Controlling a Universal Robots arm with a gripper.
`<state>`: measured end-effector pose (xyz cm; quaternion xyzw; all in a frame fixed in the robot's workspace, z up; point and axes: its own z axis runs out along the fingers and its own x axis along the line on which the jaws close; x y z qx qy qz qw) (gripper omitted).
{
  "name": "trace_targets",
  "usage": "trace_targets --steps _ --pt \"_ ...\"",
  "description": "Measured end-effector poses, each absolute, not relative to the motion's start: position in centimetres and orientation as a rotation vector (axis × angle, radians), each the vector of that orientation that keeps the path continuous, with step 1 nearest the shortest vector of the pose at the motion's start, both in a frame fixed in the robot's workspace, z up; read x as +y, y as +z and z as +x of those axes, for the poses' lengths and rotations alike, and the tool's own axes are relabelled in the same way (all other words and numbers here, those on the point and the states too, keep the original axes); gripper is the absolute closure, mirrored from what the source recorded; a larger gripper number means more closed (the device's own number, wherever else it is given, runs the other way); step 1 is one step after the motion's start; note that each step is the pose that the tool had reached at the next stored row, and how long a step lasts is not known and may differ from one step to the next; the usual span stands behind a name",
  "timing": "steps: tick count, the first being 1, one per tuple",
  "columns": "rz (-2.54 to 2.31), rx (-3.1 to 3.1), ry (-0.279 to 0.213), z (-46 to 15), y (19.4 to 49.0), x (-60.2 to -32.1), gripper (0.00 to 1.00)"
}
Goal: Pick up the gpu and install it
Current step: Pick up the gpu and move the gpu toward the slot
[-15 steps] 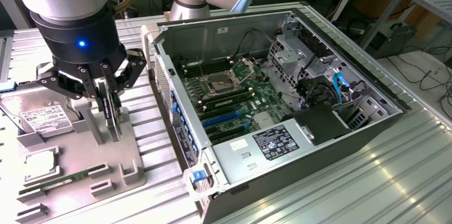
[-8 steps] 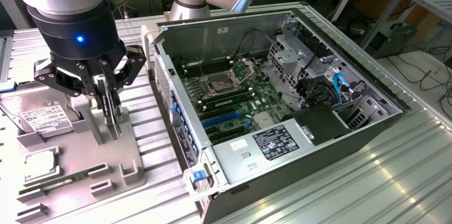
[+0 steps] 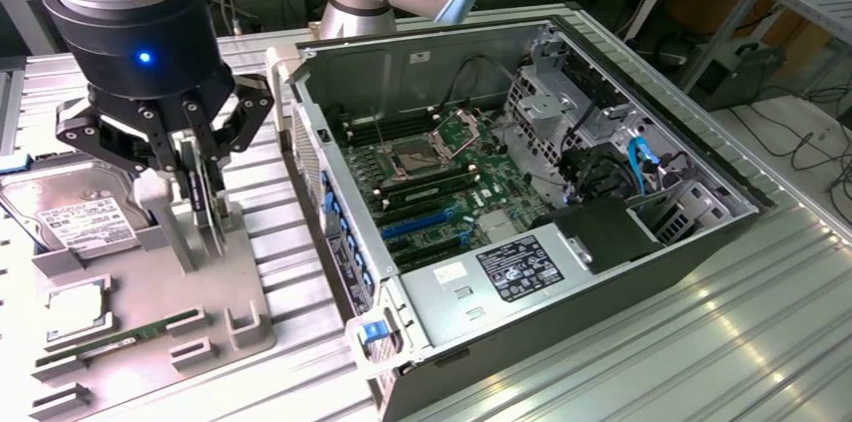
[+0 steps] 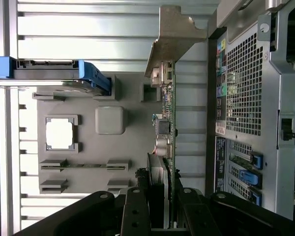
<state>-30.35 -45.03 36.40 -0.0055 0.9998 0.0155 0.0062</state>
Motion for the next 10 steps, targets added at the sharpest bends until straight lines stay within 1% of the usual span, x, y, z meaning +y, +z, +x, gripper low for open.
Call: trace_targets --steps 10 --pt "-0.017 3.13 0.049 -30.35 37.66 -45.03 0.72"
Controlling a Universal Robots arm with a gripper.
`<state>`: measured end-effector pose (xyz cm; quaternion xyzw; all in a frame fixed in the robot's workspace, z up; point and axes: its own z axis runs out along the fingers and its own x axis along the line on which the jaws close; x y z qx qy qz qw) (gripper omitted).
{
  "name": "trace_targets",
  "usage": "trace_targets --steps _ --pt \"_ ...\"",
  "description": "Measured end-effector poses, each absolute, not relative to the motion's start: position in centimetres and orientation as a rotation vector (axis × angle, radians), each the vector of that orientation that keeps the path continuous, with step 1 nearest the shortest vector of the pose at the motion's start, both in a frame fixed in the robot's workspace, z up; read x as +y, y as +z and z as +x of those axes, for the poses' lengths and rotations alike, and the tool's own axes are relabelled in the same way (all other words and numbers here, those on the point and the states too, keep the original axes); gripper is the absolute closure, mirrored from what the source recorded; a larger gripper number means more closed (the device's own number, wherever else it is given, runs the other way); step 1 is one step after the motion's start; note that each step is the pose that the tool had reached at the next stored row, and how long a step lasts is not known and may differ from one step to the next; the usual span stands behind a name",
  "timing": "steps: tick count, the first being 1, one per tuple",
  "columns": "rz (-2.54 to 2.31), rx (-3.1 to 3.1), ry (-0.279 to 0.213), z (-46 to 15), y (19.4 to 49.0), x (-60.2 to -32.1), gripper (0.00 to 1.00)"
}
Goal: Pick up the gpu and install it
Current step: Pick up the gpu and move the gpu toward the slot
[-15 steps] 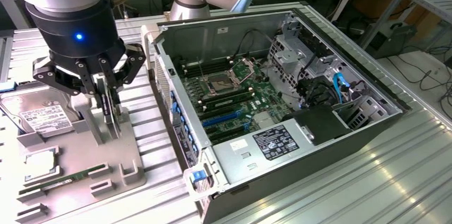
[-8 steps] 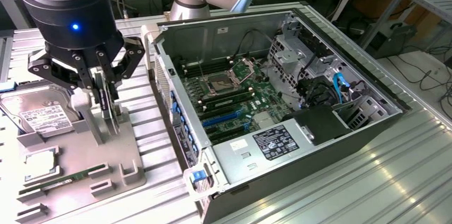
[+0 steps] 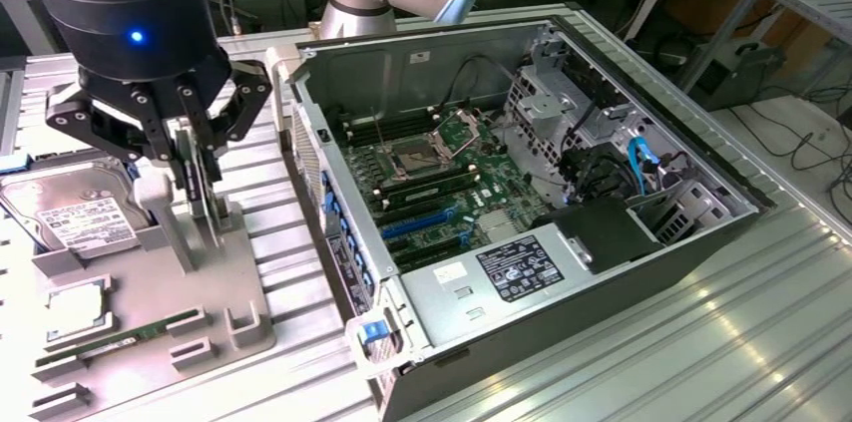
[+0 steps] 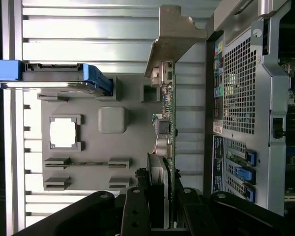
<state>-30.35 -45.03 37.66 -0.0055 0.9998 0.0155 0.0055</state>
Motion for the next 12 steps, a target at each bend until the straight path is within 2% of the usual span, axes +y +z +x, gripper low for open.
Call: trace_targets --steps 12 --pt "-0.017 3.132 0.049 -30.3 39.4 -45.0 0.72"
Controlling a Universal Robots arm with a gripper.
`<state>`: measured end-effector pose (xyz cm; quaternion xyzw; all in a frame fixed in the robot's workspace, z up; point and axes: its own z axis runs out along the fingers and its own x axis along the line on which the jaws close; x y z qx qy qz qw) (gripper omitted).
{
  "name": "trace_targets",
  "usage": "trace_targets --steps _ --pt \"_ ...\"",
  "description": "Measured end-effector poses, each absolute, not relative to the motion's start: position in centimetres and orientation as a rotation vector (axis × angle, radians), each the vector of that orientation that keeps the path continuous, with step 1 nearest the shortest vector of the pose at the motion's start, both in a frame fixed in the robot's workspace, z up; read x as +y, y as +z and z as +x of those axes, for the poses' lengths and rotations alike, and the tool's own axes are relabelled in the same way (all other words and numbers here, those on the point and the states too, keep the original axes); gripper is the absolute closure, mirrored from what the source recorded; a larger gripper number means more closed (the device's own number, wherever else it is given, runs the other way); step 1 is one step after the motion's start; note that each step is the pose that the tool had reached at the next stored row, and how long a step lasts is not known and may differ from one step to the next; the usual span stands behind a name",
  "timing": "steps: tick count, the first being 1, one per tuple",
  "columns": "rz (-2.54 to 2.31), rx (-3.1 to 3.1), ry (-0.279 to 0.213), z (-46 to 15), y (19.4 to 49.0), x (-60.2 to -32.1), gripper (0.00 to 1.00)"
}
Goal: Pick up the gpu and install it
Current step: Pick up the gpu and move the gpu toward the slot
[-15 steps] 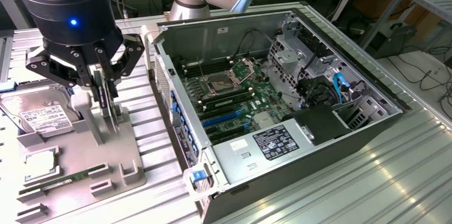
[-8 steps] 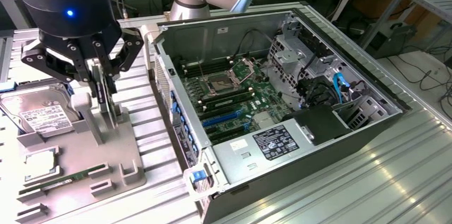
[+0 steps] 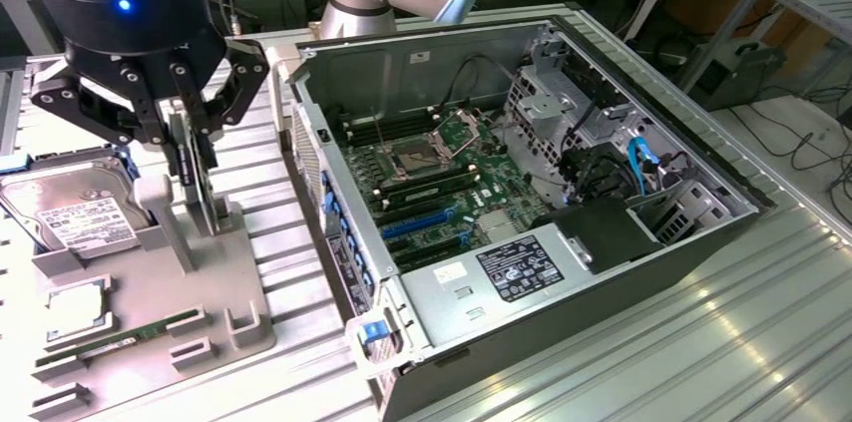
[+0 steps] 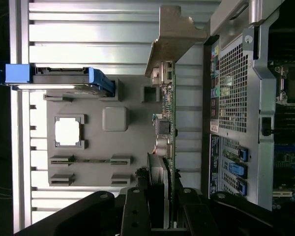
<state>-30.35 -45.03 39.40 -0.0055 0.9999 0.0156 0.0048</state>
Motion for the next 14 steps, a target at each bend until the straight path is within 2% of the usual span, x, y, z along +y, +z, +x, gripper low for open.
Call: trace_targets --steps 14 --pt "-0.017 3.132 0.049 -30.4 40.9 -45.0 0.72"
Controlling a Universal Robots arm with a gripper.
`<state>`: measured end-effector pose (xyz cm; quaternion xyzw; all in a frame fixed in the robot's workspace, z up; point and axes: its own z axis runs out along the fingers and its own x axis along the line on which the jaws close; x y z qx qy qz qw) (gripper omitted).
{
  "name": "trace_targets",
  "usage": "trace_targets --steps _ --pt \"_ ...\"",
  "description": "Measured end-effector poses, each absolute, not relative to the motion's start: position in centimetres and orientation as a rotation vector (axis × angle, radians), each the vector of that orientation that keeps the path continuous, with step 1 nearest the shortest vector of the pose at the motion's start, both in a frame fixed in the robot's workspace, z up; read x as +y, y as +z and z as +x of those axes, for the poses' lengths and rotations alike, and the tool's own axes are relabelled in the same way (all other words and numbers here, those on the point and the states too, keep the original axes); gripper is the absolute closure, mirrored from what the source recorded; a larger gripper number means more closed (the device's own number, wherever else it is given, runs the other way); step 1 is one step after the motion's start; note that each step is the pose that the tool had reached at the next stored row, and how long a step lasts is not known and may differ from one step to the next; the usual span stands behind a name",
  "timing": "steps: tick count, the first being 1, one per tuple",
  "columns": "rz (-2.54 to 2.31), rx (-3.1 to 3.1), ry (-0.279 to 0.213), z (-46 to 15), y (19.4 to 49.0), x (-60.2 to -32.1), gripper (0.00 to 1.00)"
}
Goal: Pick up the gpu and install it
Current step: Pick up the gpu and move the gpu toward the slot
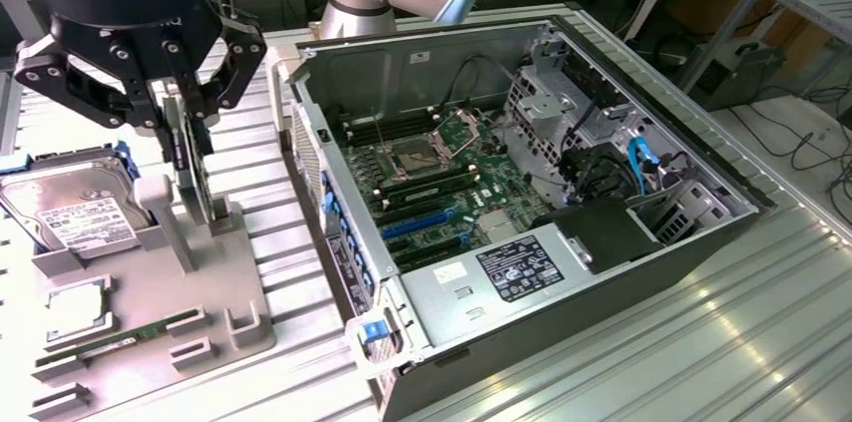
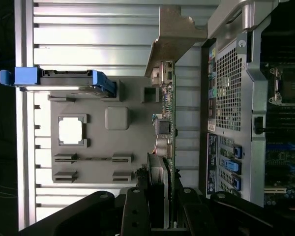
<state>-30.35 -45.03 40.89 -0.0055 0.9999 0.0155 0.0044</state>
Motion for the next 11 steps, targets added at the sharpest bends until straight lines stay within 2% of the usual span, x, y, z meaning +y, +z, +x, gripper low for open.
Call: trace_targets --steps 11 --pt "-0.017 3.133 0.049 -30.4 42.0 -45.0 0.72"
